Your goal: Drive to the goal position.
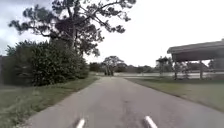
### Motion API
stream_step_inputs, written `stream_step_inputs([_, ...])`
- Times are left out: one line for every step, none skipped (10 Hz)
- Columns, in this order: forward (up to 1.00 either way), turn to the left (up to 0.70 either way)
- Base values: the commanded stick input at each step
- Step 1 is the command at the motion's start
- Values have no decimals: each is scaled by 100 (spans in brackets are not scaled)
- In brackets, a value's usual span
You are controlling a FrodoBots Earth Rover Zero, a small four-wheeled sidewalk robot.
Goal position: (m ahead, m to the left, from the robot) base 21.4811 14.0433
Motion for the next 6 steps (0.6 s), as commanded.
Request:
stream_step_inputs([69,3])
stream_step_inputs([69,3])
stream_step_inputs([69,3])
stream_step_inputs([69,3])
stream_step_inputs([69,3])
stream_step_inputs([69,3])
